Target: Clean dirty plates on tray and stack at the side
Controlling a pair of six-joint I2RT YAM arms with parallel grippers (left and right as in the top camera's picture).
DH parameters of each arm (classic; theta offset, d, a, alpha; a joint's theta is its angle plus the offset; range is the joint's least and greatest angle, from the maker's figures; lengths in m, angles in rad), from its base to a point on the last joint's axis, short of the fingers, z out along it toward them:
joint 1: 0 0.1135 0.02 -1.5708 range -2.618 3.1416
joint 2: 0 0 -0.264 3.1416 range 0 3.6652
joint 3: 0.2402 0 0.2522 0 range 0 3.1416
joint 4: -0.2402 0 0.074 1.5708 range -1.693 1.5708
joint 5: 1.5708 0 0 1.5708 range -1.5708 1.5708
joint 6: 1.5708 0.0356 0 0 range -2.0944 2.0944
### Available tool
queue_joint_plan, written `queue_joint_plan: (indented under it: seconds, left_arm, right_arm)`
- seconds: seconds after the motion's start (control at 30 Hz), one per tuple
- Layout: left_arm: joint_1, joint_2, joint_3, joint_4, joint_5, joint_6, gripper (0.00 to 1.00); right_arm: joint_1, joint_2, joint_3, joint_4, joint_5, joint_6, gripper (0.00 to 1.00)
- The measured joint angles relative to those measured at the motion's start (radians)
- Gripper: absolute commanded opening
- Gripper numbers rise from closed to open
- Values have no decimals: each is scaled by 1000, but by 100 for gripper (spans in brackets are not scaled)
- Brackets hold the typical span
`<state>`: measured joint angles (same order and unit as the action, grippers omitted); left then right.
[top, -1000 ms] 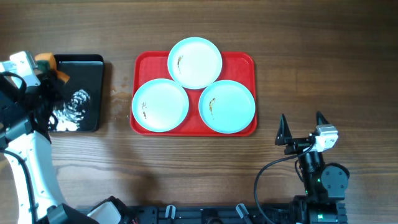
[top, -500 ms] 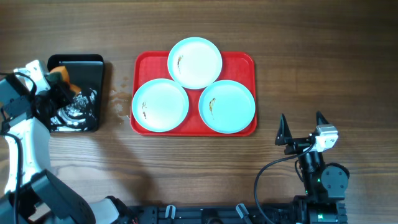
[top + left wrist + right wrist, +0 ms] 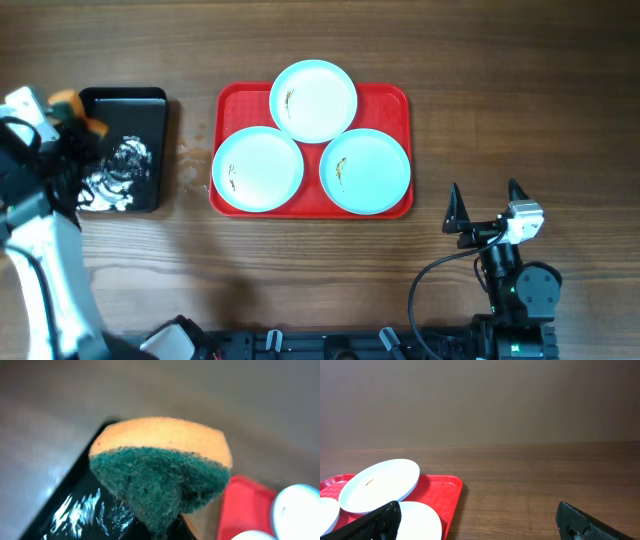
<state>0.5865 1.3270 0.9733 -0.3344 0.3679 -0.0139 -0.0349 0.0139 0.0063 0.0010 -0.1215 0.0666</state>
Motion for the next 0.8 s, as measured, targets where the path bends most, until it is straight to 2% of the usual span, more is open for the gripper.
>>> queue_joint_plan:
  seconds: [0.17,0.33,0.4,0.47,0.5,0.63,0.73,0.8]
  left_arm:
    - [0,174,-17,-14,-3,-8,4]
    - [0,92,-9,3,89,-59,4]
    - [0,16,3,20,104,-99,4]
    - [0,-58,19,12,101,-112,4]
    - [0,-97,33,-27,74,-111,4]
    - [0,-75,41,-143,-80,-100,4]
    - [1,9,40,-160,-149,-93,4]
    - [1,34,40,-158,-165,-92,4]
  right_arm:
    - [0,0,0,0,0,0,100]
    - [0,0,0,31,-7,18,100]
    - [-2,0,0,52,-90,126,100]
    - [-2,0,0,37,-232,324,100]
    - [-2,0,0,37,-322,480,100]
    - [-2,1,0,77,-475,835,99]
    - [-2,2,6,273,-575,927,100]
    - [-2,10,46,250,-612,932,99]
